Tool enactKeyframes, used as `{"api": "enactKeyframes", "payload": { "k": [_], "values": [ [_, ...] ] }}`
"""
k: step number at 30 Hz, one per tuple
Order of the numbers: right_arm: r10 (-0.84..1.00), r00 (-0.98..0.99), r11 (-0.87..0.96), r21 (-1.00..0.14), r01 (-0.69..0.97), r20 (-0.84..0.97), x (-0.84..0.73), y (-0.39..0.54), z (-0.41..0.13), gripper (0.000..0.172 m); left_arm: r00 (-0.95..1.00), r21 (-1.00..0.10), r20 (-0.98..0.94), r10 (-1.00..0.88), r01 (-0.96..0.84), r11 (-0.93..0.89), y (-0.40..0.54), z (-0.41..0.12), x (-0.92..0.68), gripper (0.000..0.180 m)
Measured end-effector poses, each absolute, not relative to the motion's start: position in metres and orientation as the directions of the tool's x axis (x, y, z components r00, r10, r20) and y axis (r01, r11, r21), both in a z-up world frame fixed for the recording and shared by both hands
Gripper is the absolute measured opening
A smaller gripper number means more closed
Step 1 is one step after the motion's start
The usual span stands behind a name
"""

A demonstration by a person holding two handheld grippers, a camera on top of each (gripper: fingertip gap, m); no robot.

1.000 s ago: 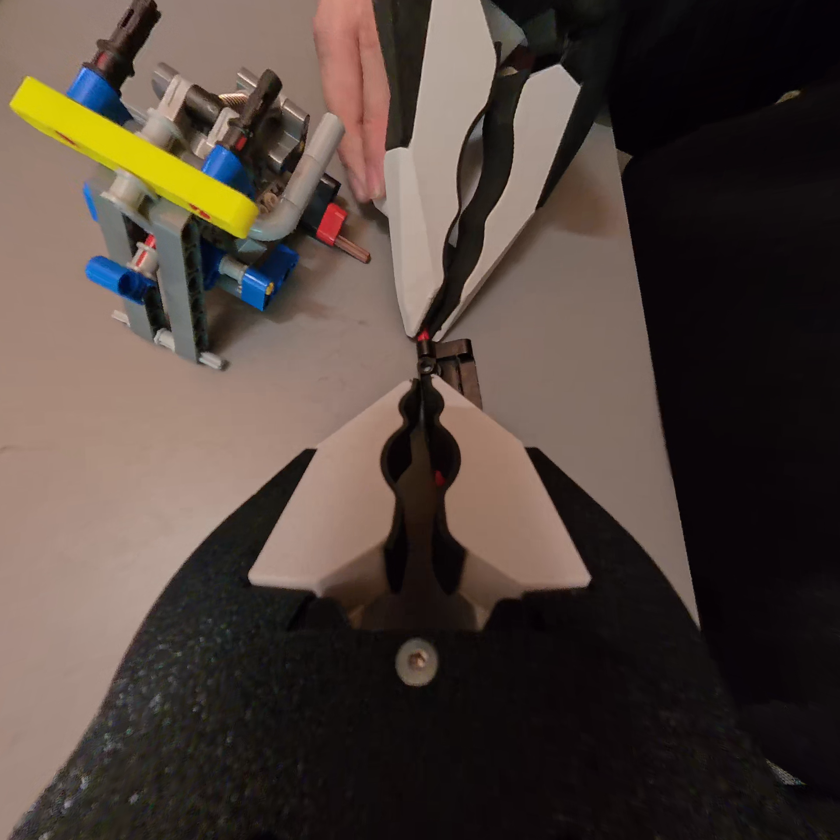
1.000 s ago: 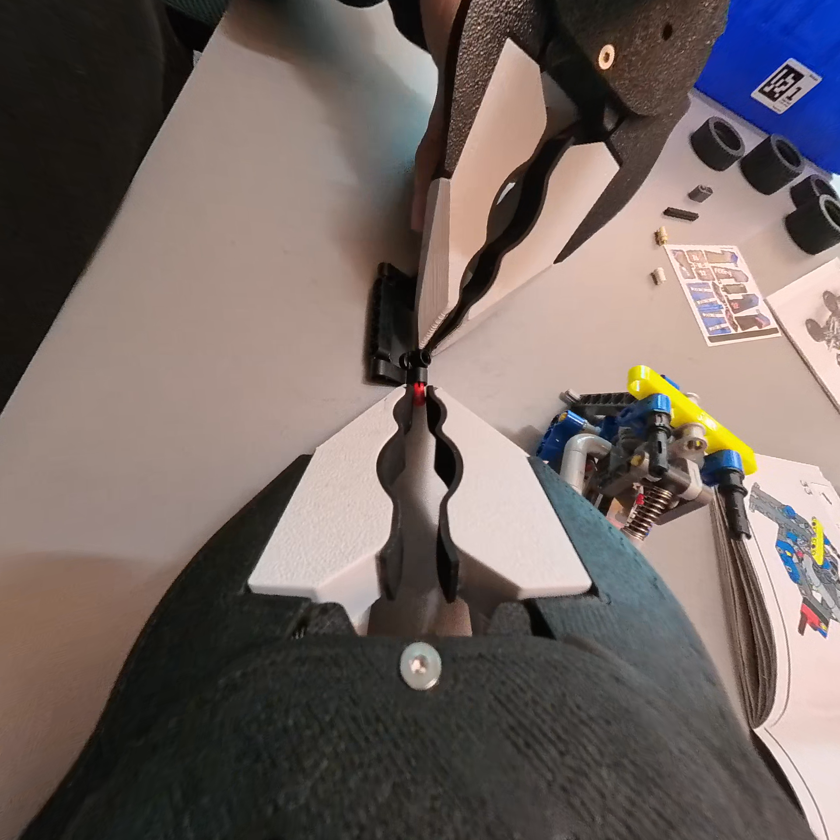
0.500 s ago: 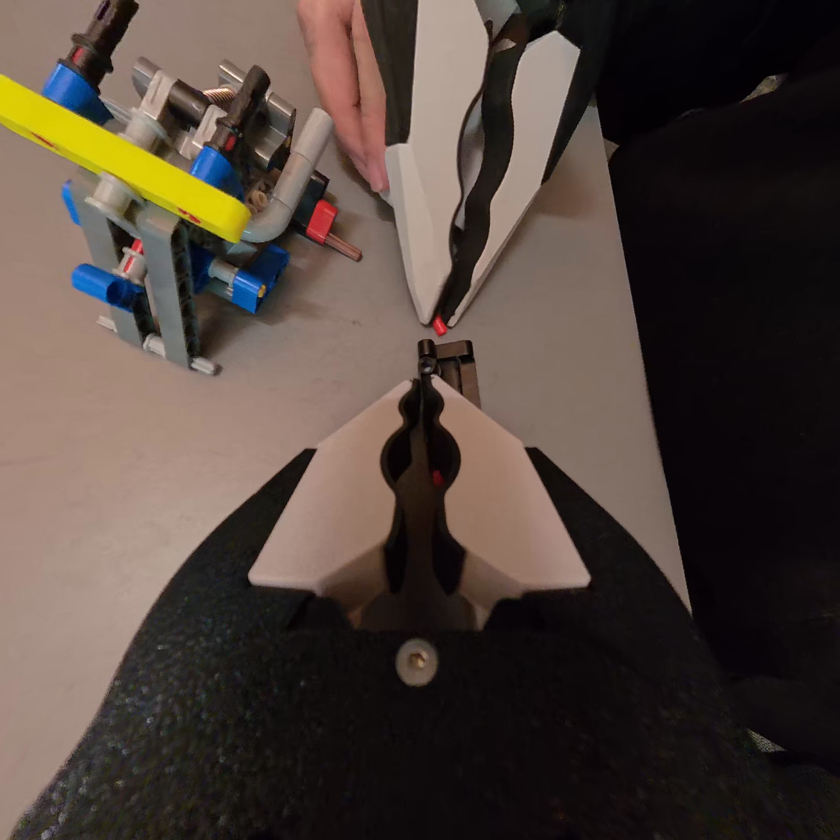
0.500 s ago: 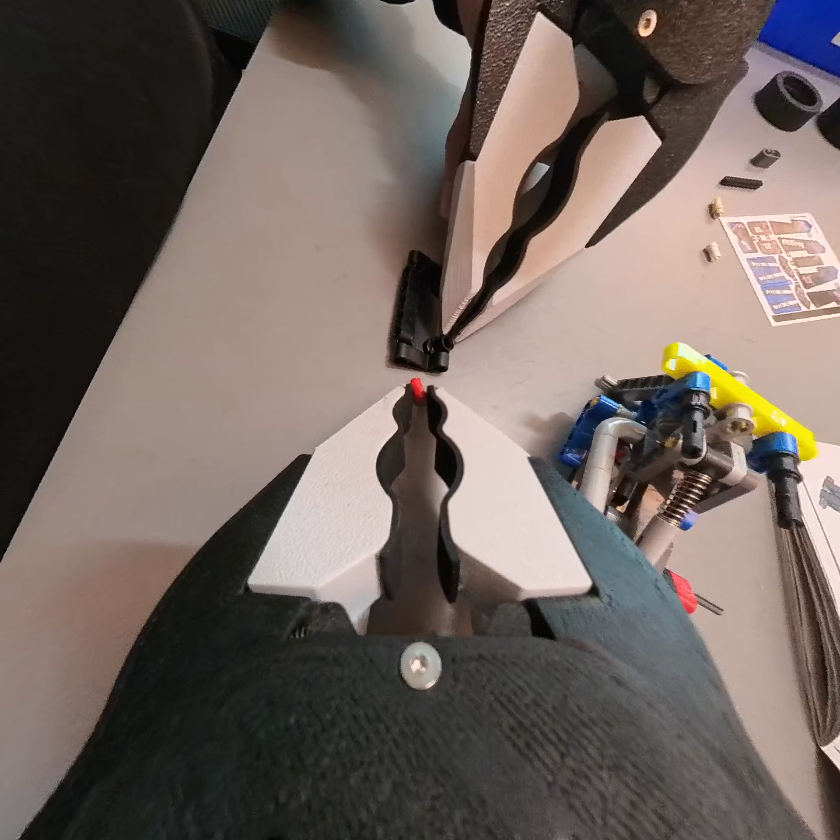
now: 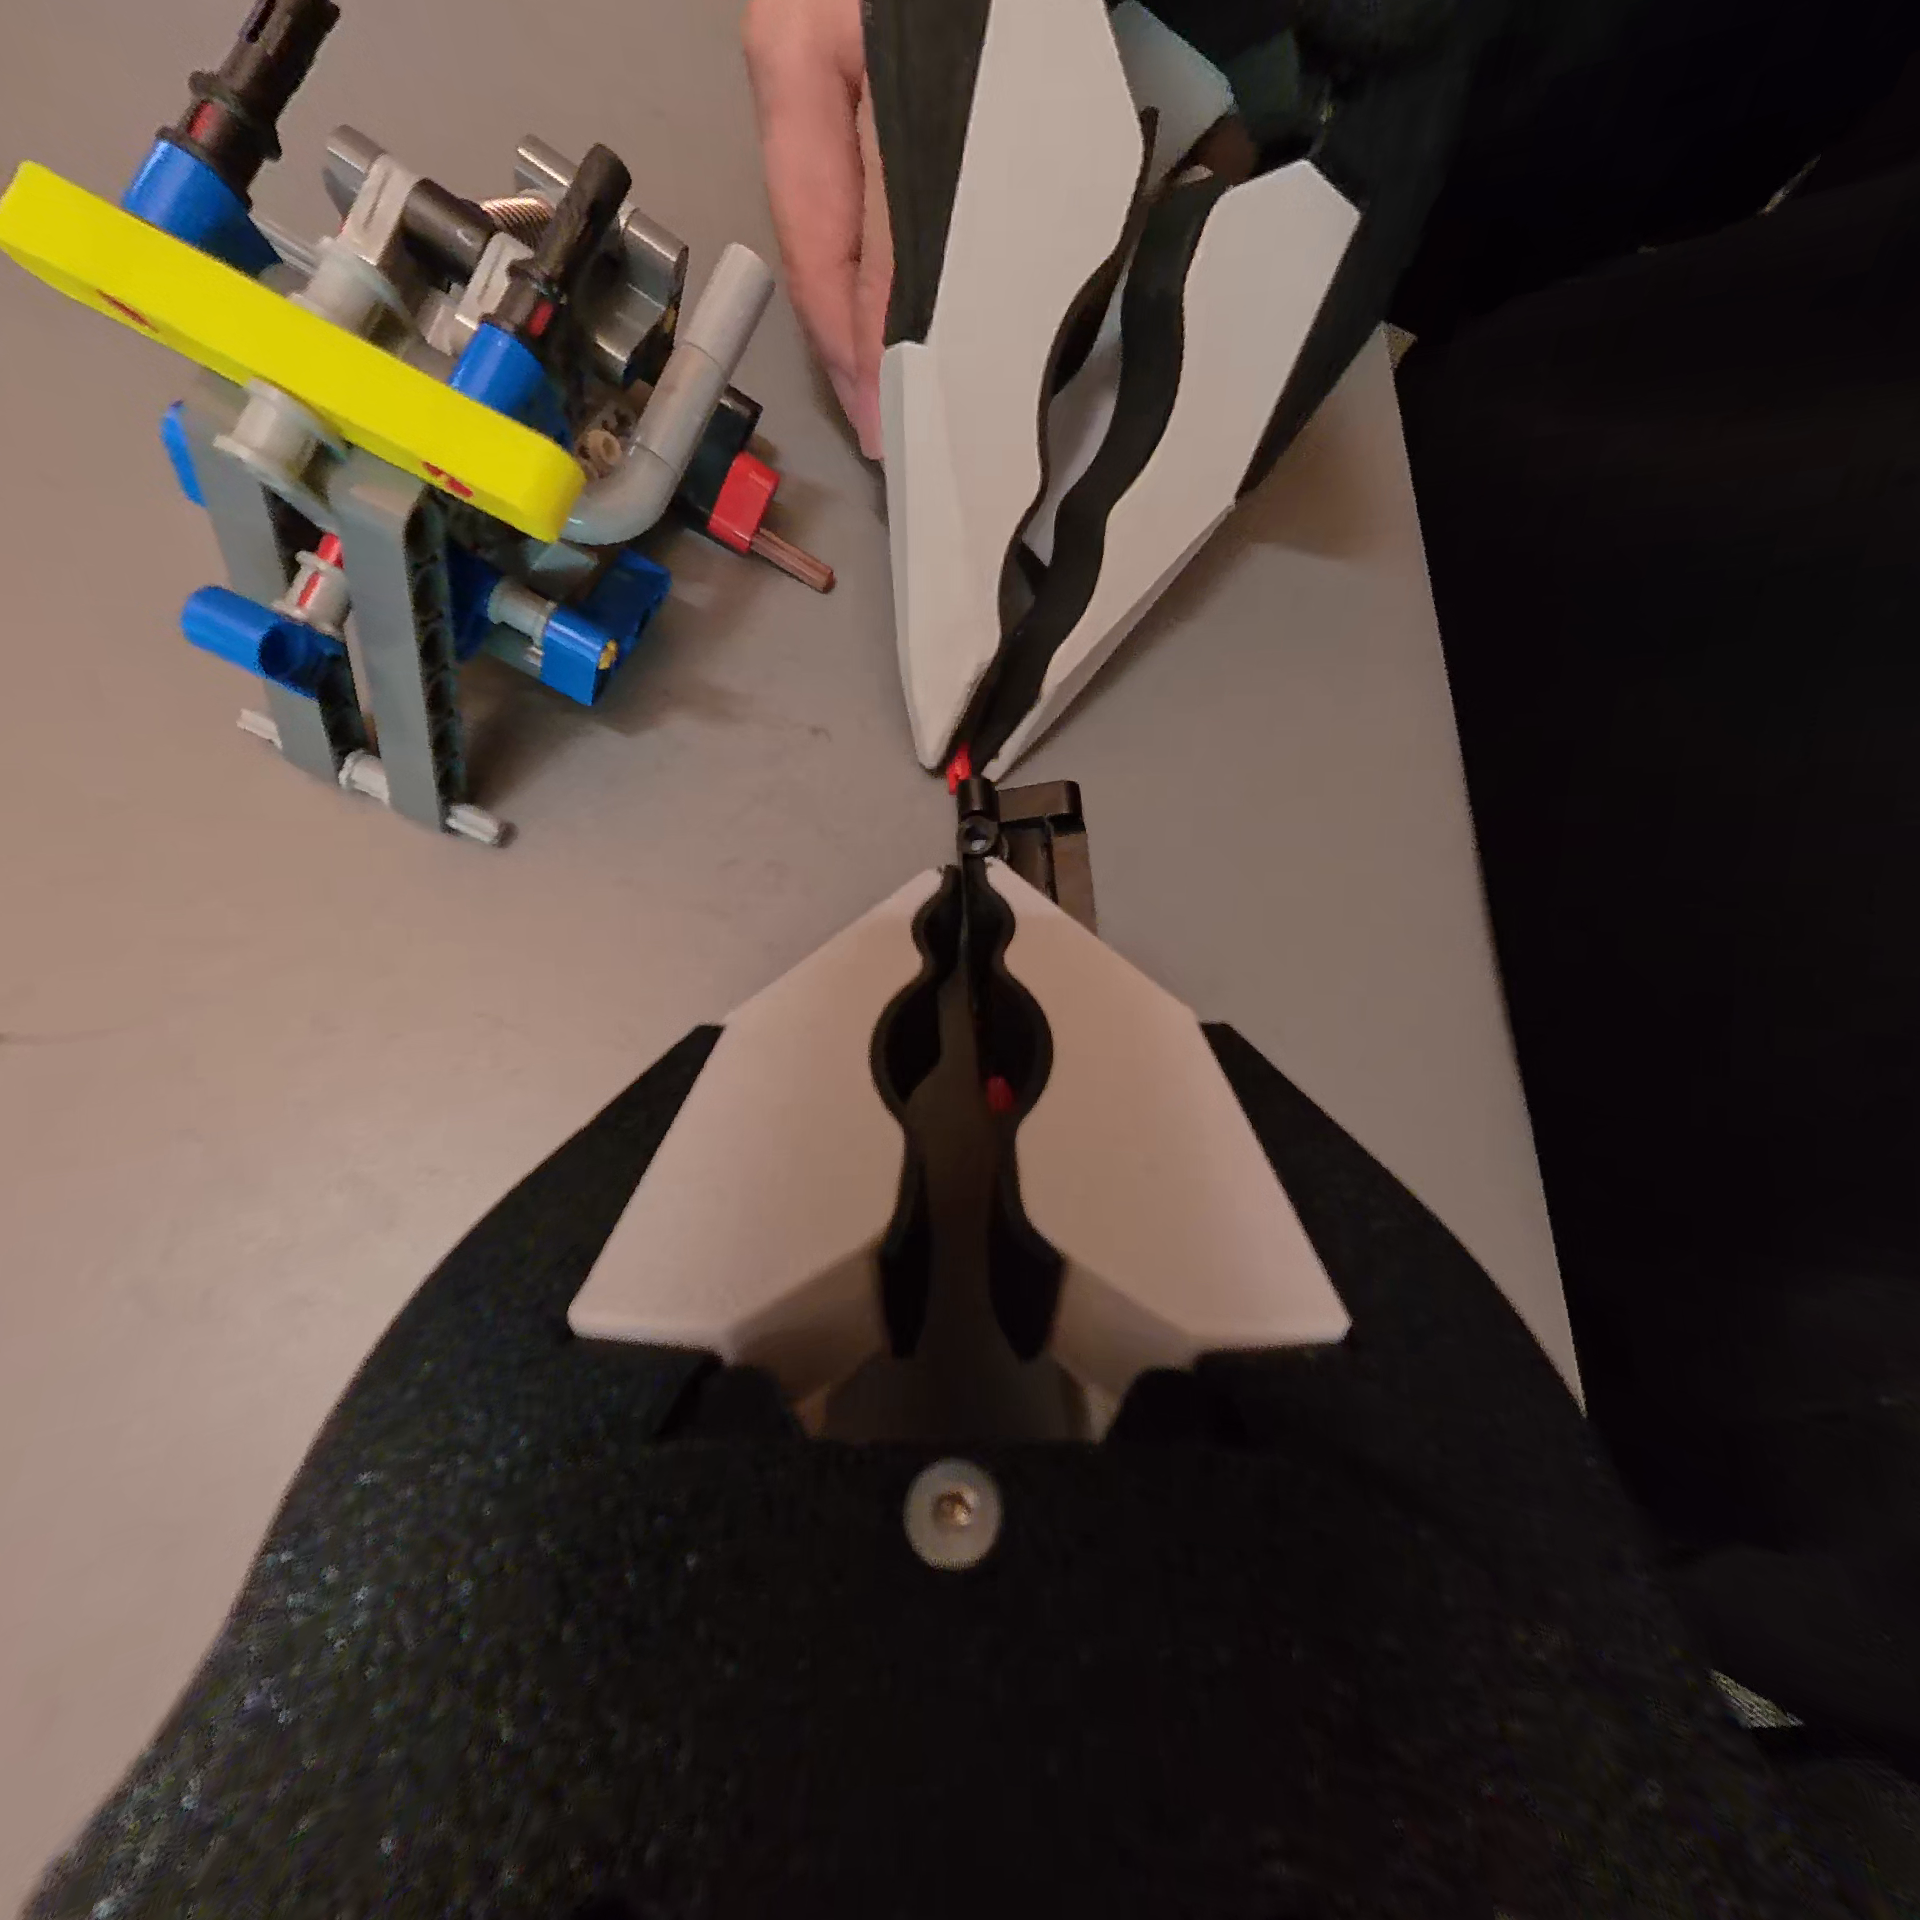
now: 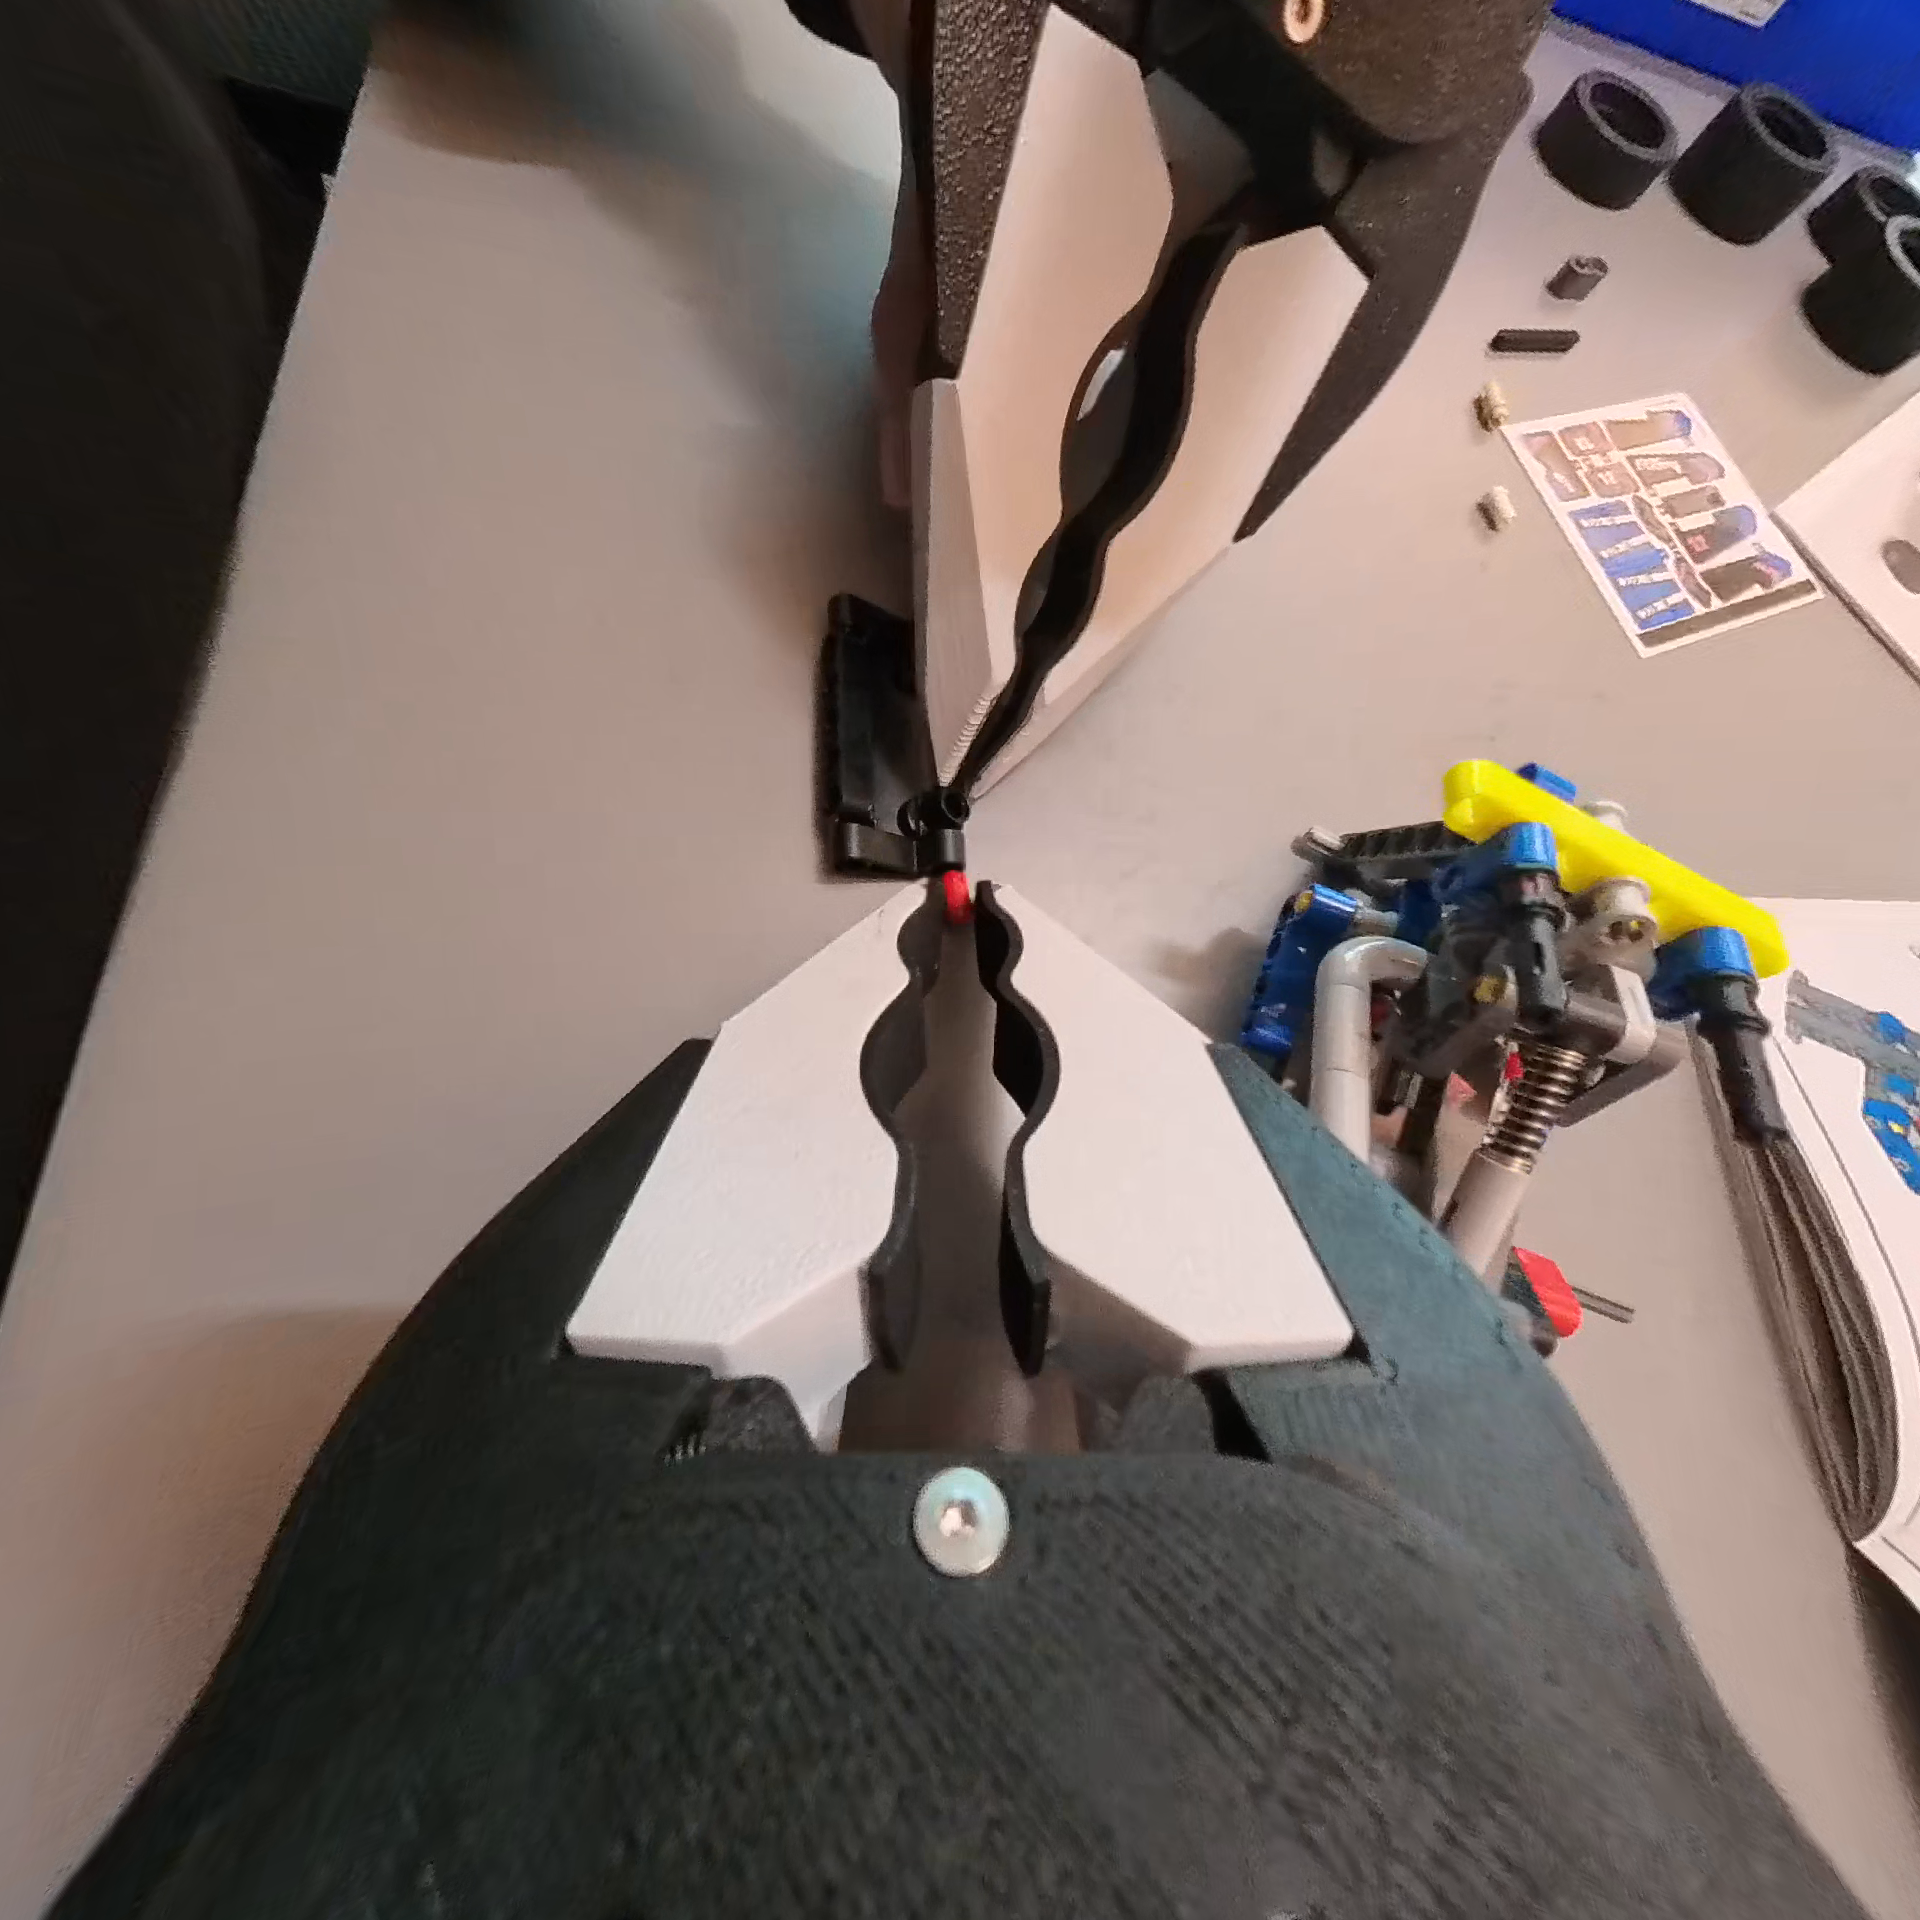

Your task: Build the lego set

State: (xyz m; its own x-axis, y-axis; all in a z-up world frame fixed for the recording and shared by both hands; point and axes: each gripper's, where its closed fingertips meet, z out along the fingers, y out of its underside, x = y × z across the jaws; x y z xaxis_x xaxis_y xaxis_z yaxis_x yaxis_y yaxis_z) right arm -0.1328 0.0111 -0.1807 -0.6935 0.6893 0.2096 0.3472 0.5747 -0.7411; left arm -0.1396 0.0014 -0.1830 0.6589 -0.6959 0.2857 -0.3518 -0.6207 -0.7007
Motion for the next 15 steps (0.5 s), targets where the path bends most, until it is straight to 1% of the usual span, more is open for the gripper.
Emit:
{"api": "enactKeyframes", "payload": {
  "k": [6,10,13,15],
  "values": [
    [0.678,-0.71,0.577,-0.738,0.35,0.193,-0.128,0.009,-0.179,0.017,0.658,-0.698,0.277,-0.7,-0.364,-0.617,0.002,-0.181,-0.14,0.0],
    [0.675,-0.715,0.571,-0.743,0.348,0.184,-0.128,0.008,-0.179,0.017,0.641,-0.725,0.297,-0.707,-0.331,-0.604,0.004,-0.172,-0.135,0.0],
    [0.677,-0.714,0.567,-0.744,0.354,0.177,-0.126,0.009,-0.179,0.017,0.642,-0.705,0.278,-0.715,-0.37,-0.606,0.002,-0.178,-0.135,0.0],
    [0.671,-0.719,0.573,-0.742,0.348,0.18,-0.125,0.01,-0.179,0.017,0.635,-0.705,0.29,-0.716,-0.365,-0.608,0.001,-0.179,-0.133,0.0]
  ]
}}
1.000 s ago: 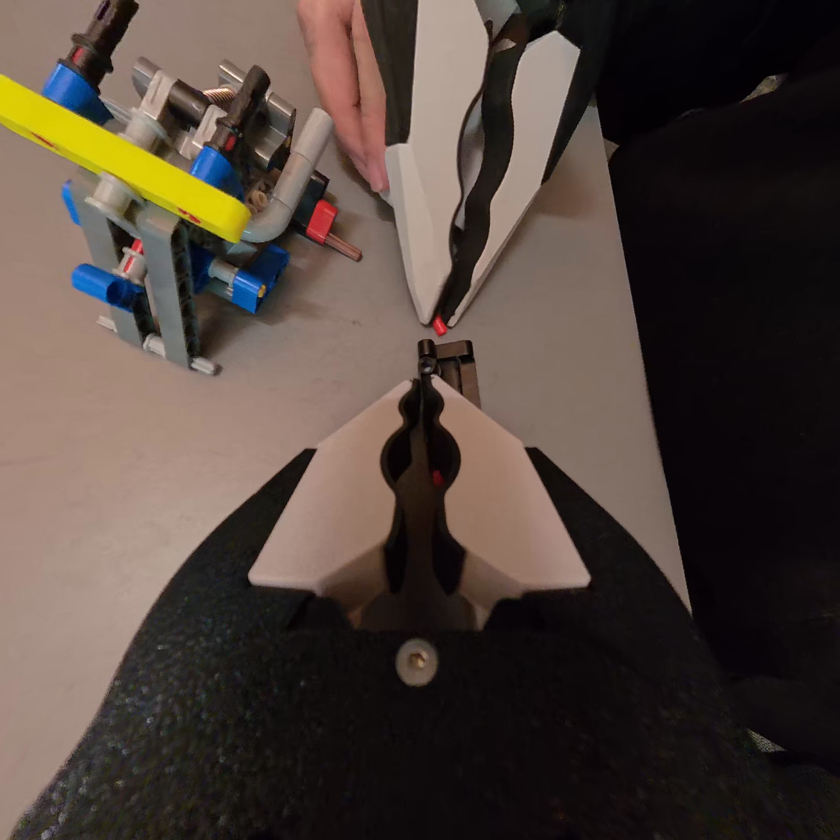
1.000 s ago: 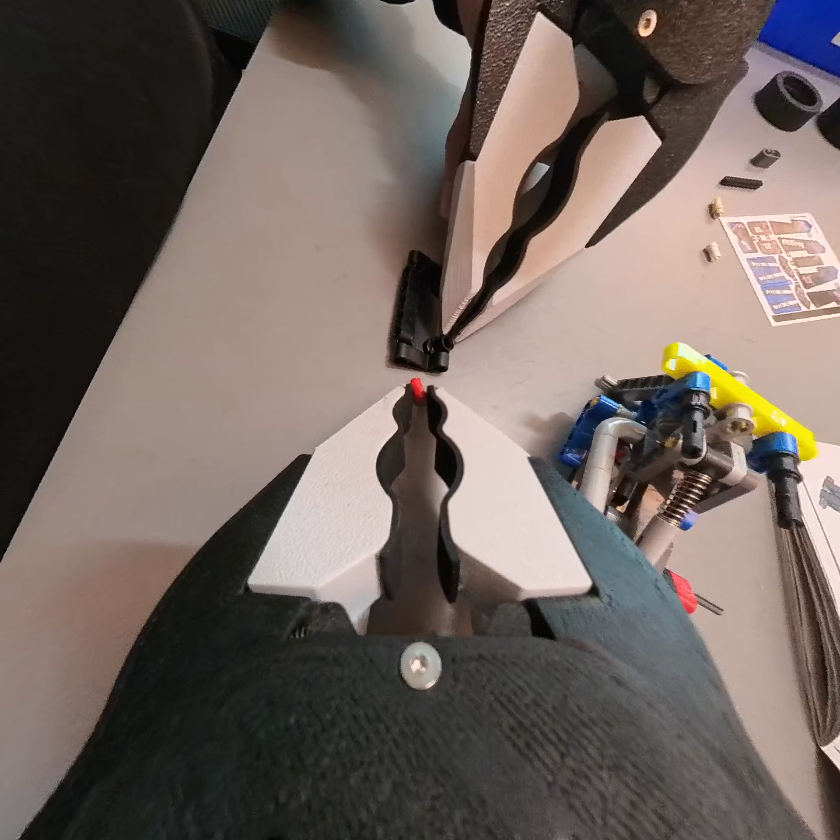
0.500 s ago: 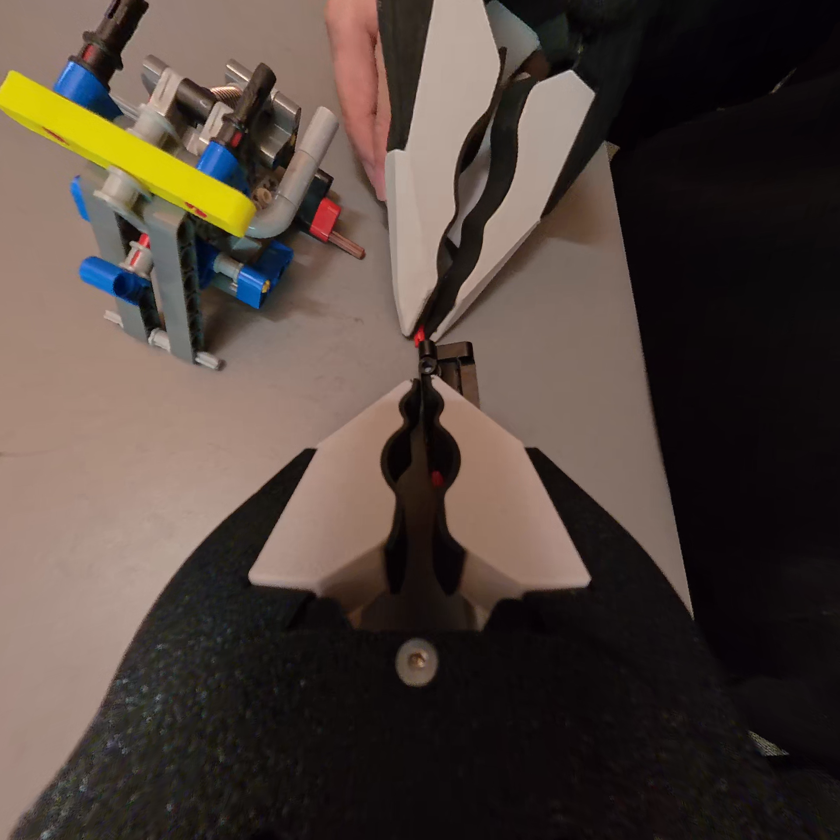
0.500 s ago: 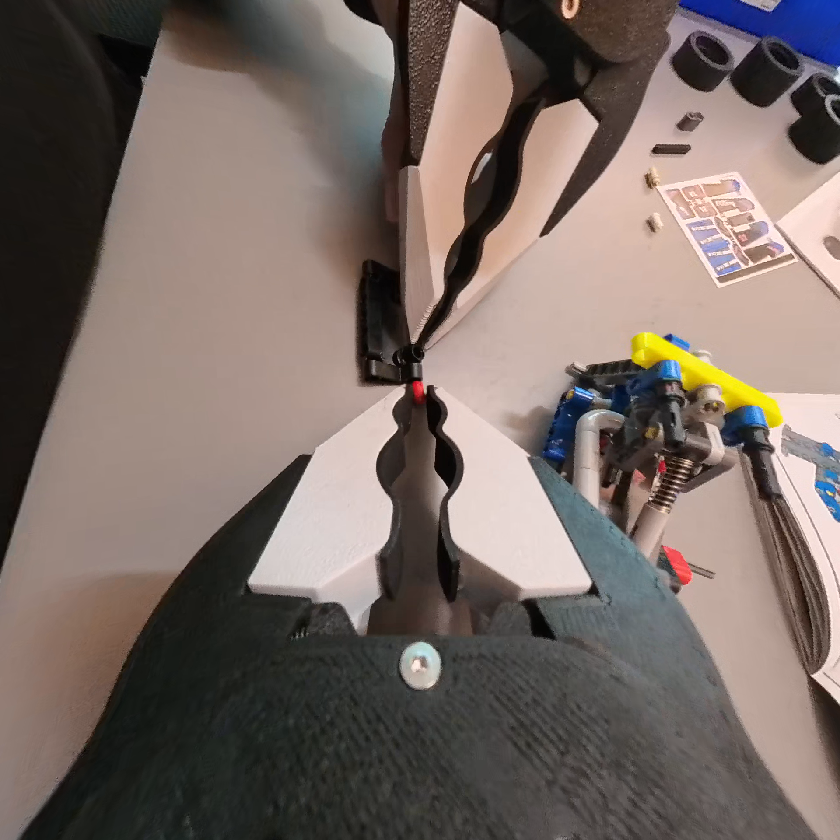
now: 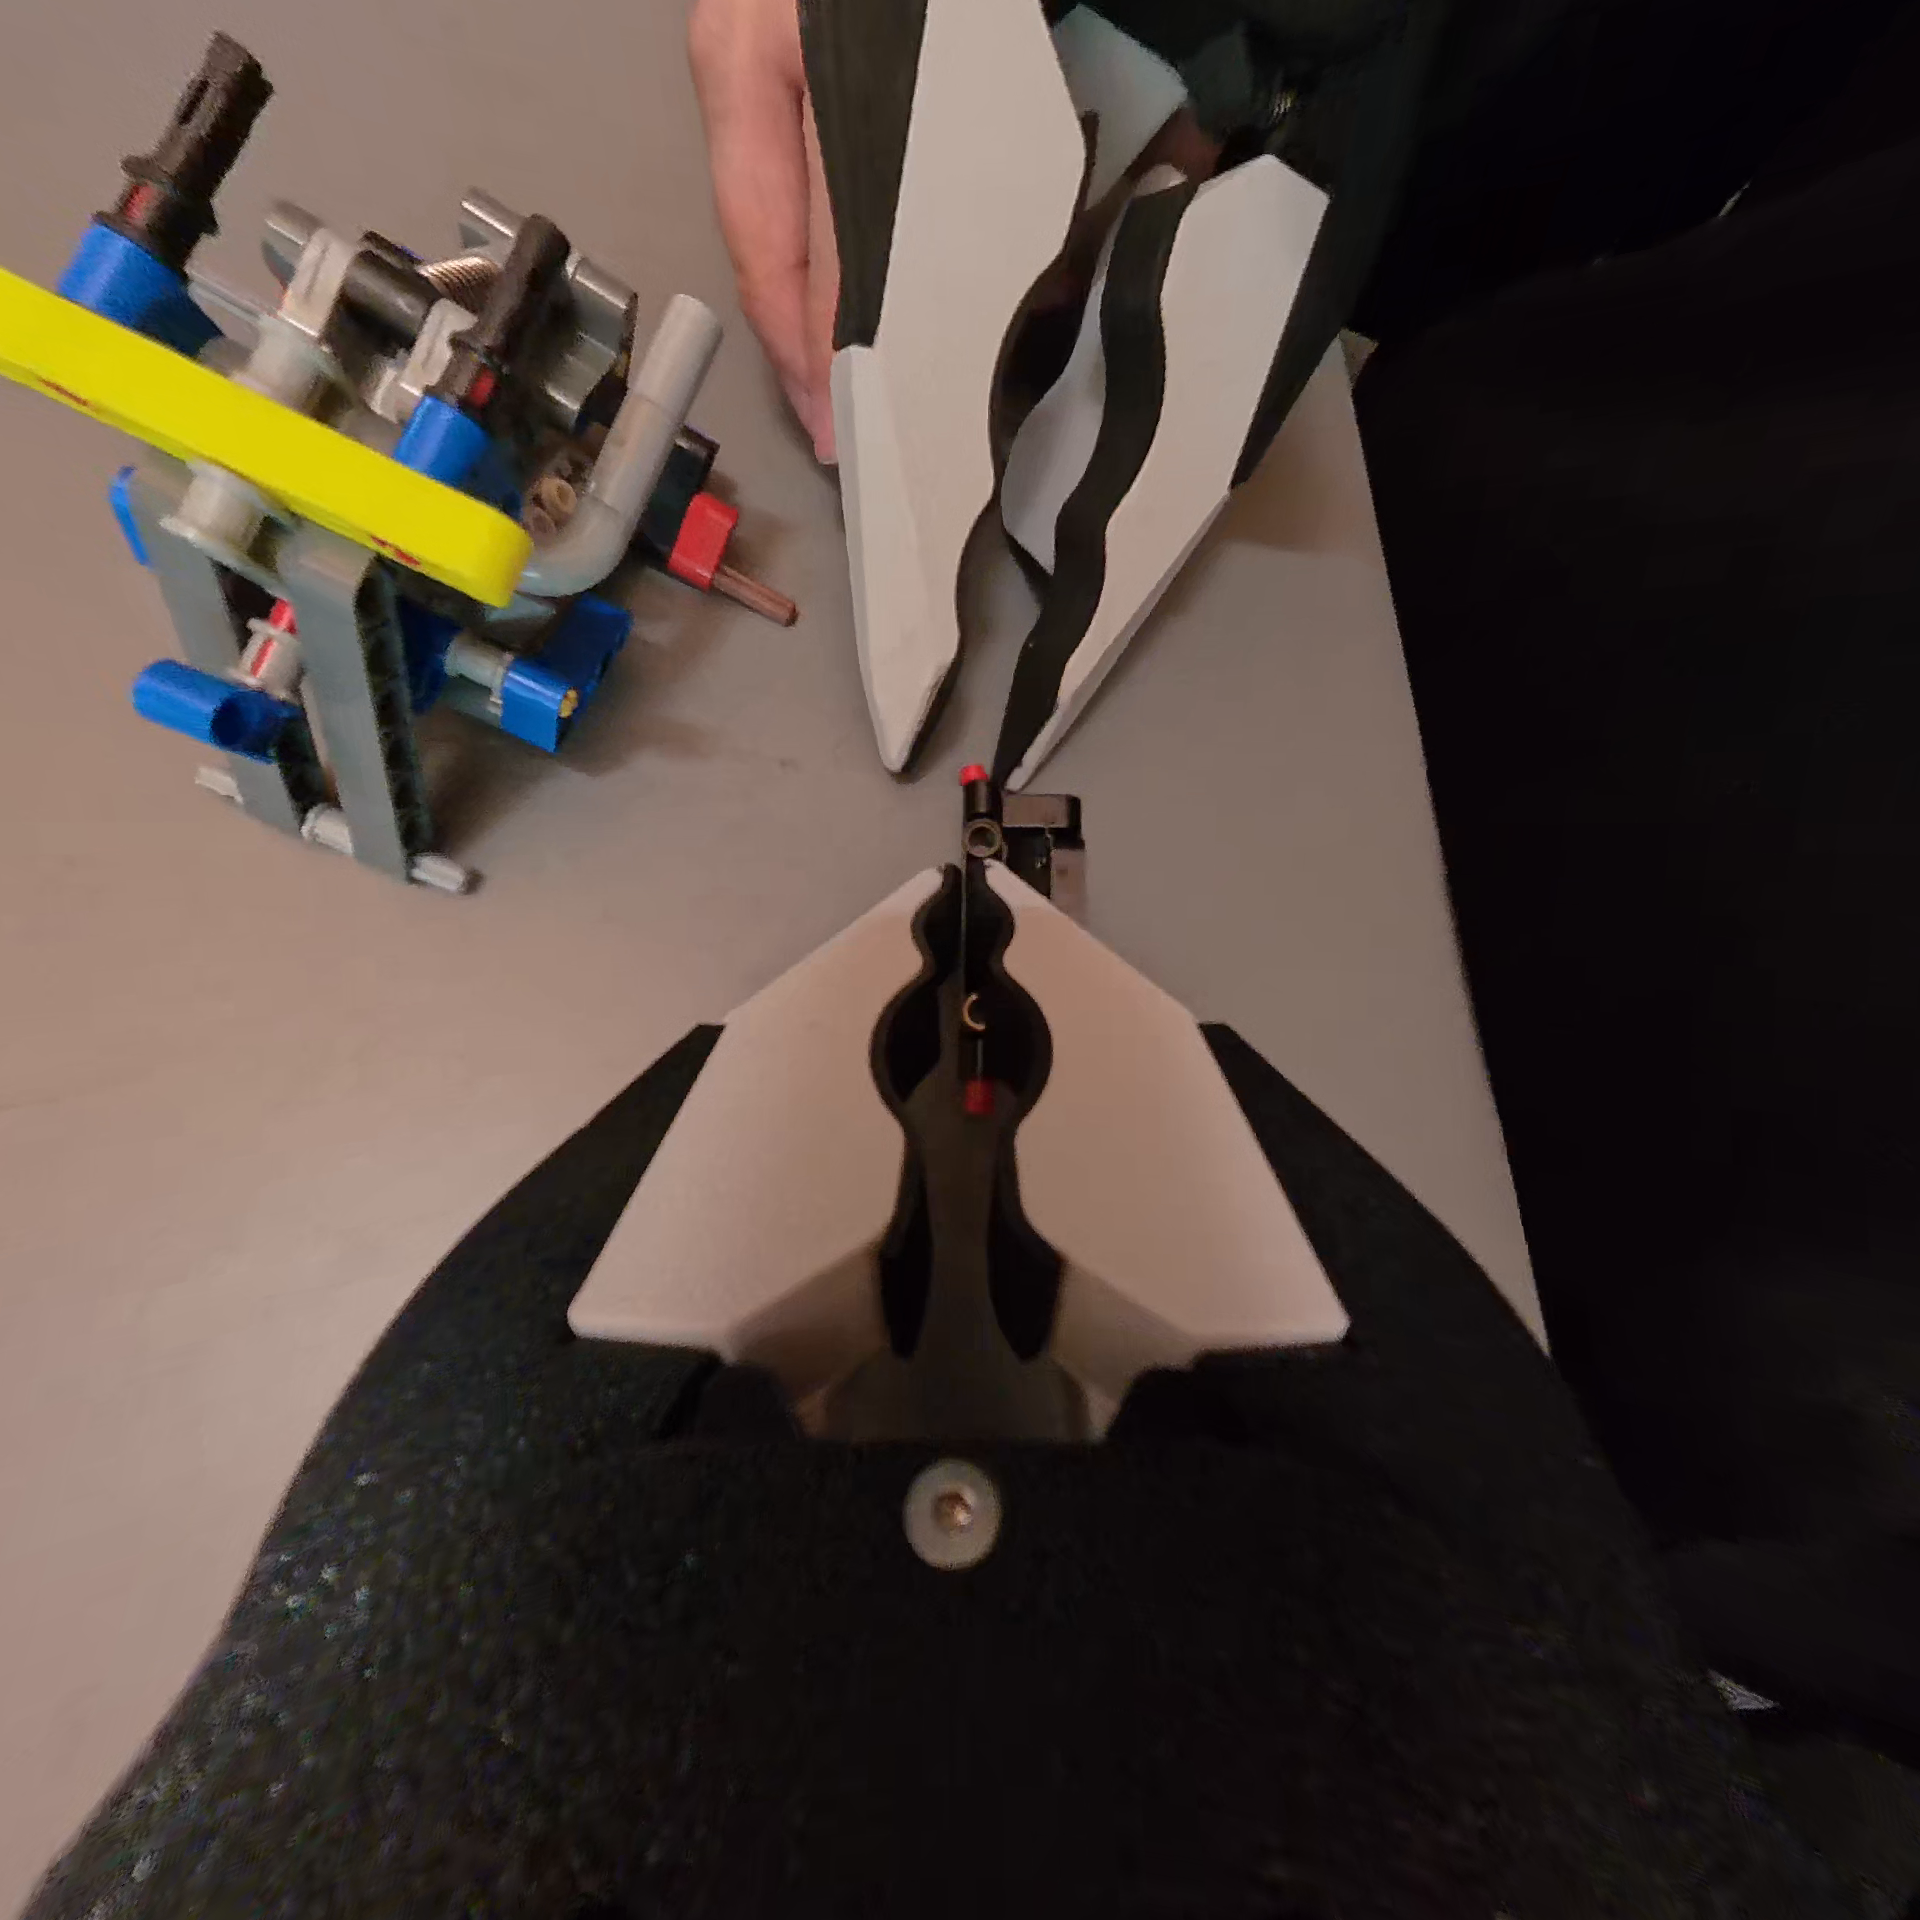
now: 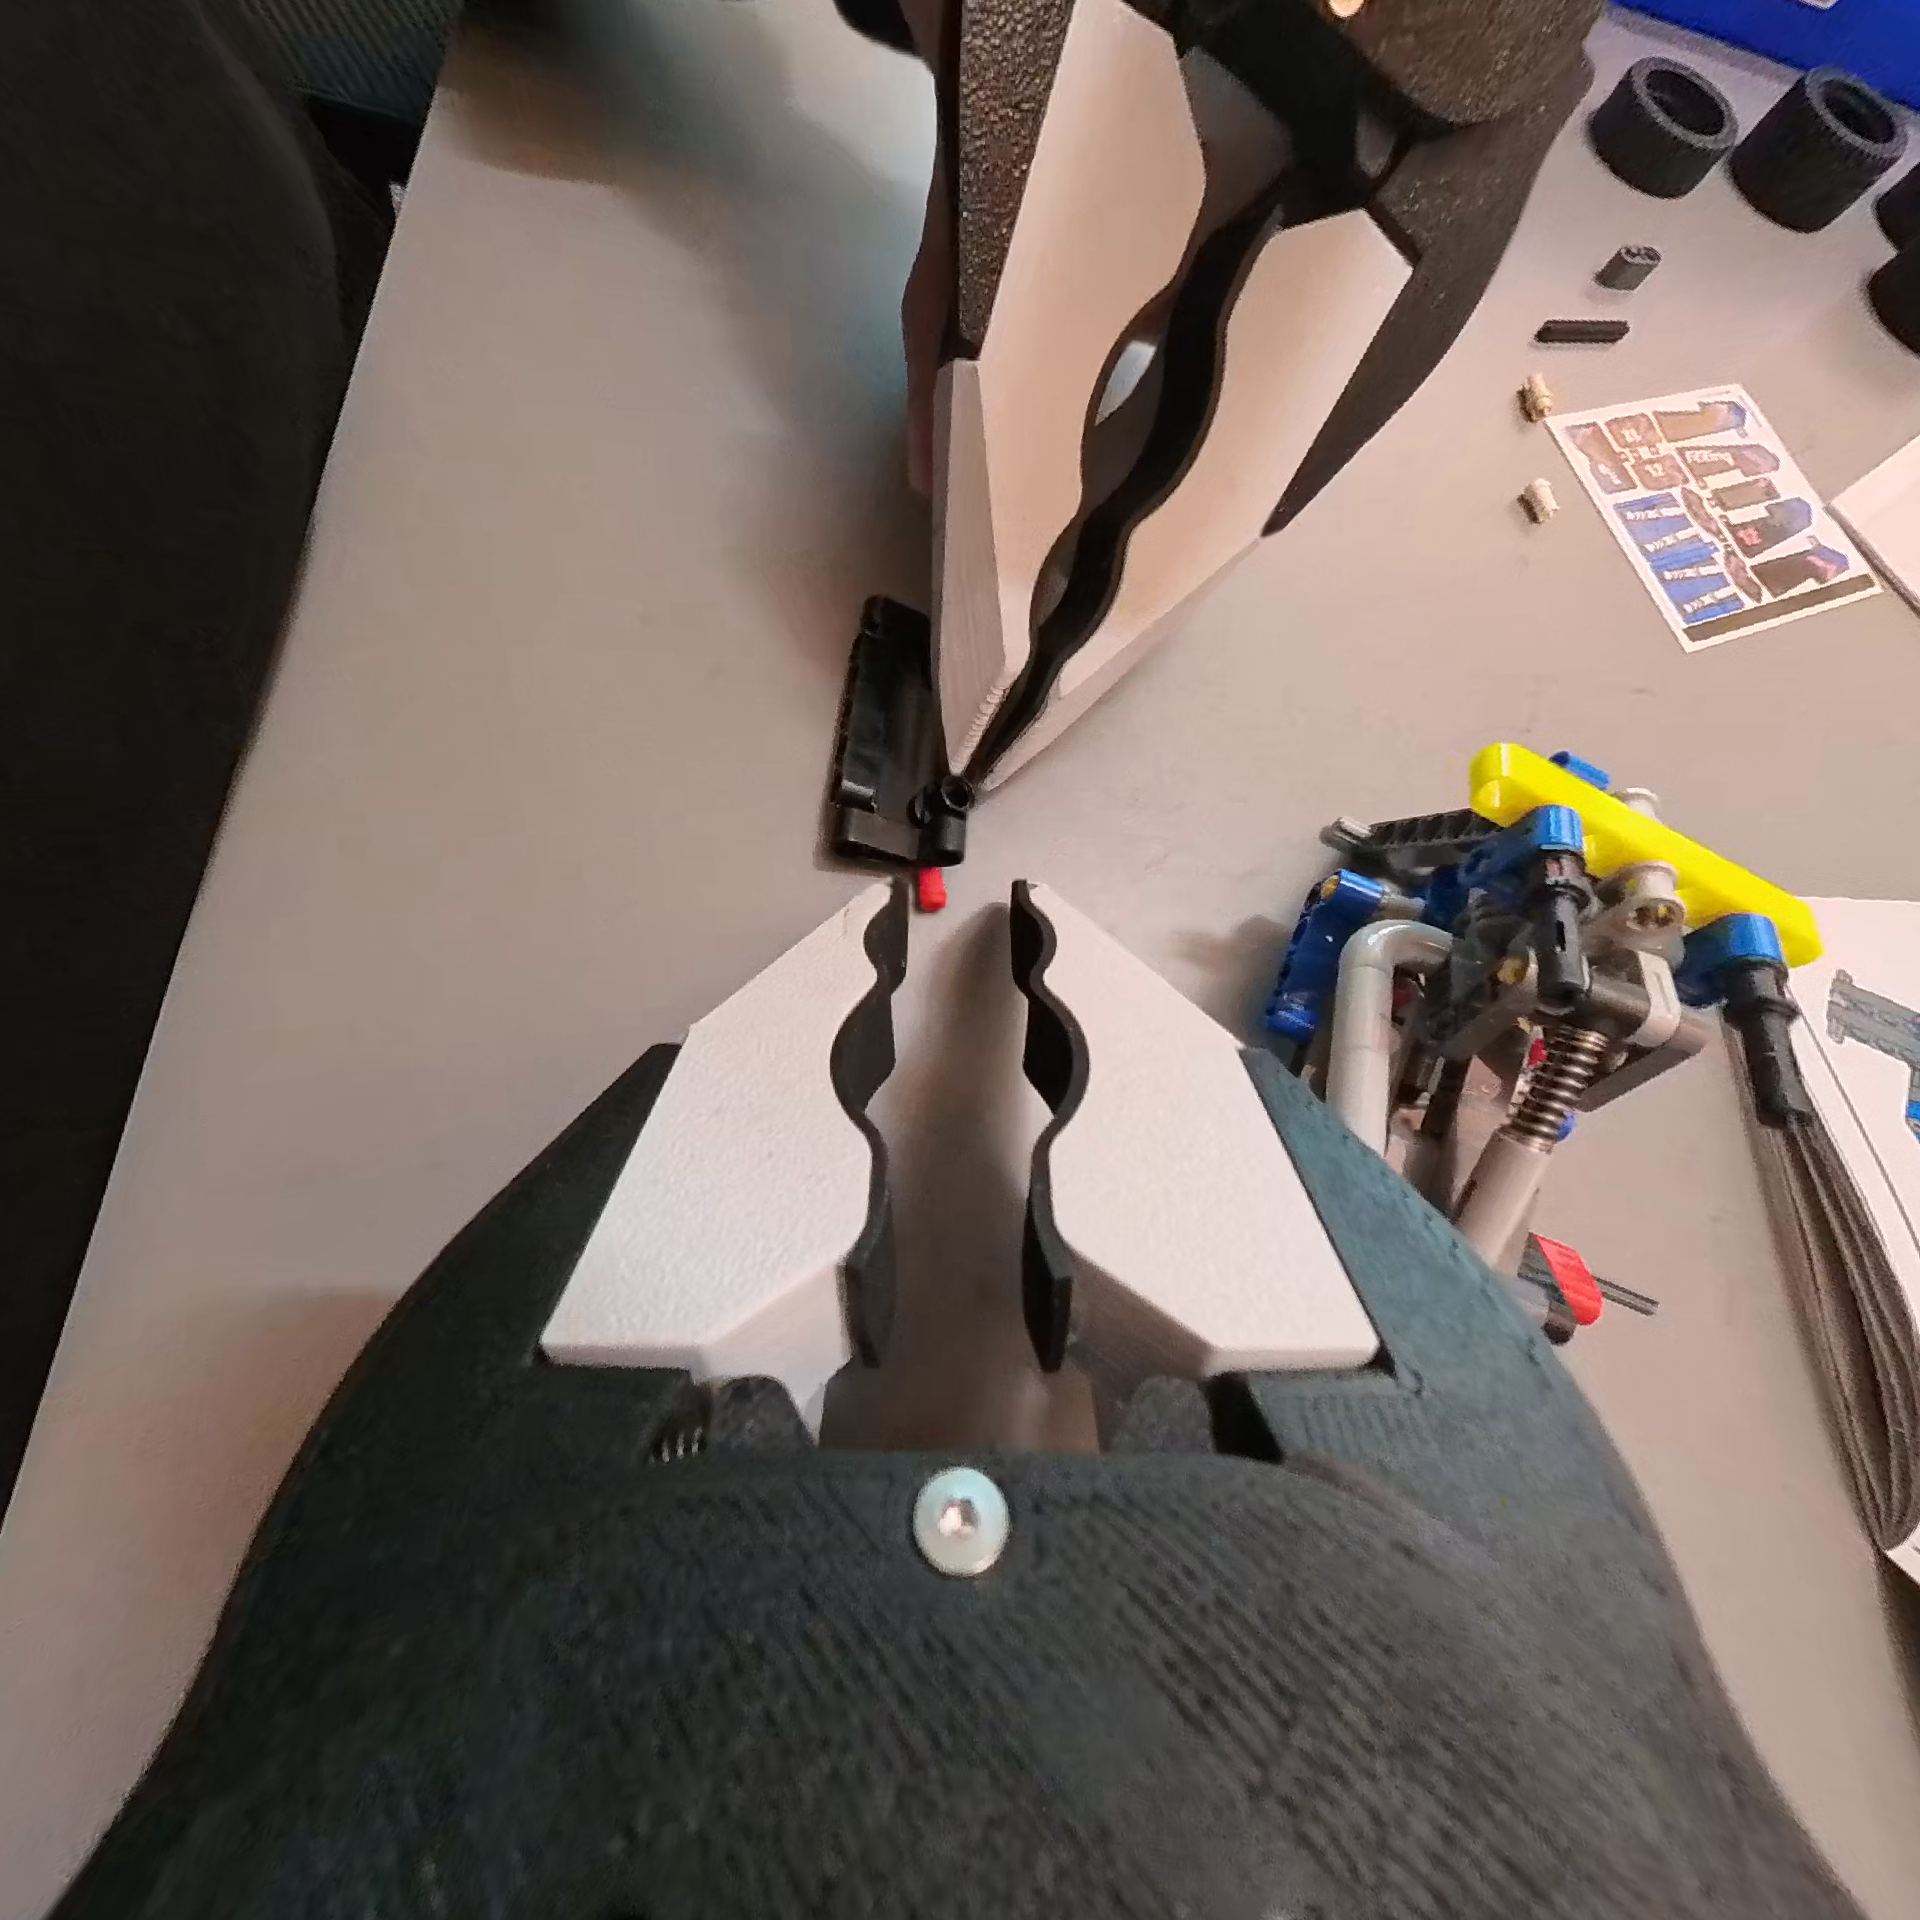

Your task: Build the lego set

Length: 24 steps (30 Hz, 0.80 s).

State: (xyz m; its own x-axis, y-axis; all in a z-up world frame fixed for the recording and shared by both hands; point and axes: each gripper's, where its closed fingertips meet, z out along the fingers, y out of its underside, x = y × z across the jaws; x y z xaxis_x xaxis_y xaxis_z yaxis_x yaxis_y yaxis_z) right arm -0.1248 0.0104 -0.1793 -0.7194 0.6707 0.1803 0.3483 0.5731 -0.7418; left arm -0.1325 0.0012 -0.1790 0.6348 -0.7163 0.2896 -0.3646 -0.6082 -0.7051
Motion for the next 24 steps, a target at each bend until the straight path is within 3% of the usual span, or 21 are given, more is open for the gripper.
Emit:
{"api": "enactKeyframes", "payload": {
  "k": [11,24],
  "values": [
    [0.62,-0.773,0.573,-0.751,0.327,0.136,-0.122,0.011,-0.181,0.006,0.637,-0.702,0.293,-0.713,-0.363,-0.613,0.001,-0.182,-0.133,0.0],
    [0.682,-0.714,0.553,-0.75,0.362,0.159,-0.123,0.021,-0.18,0.009,0.628,-0.705,0.312,-0.713,-0.35,-0.617,0.0,-0.182,-0.132,0.0]
  ]
}}
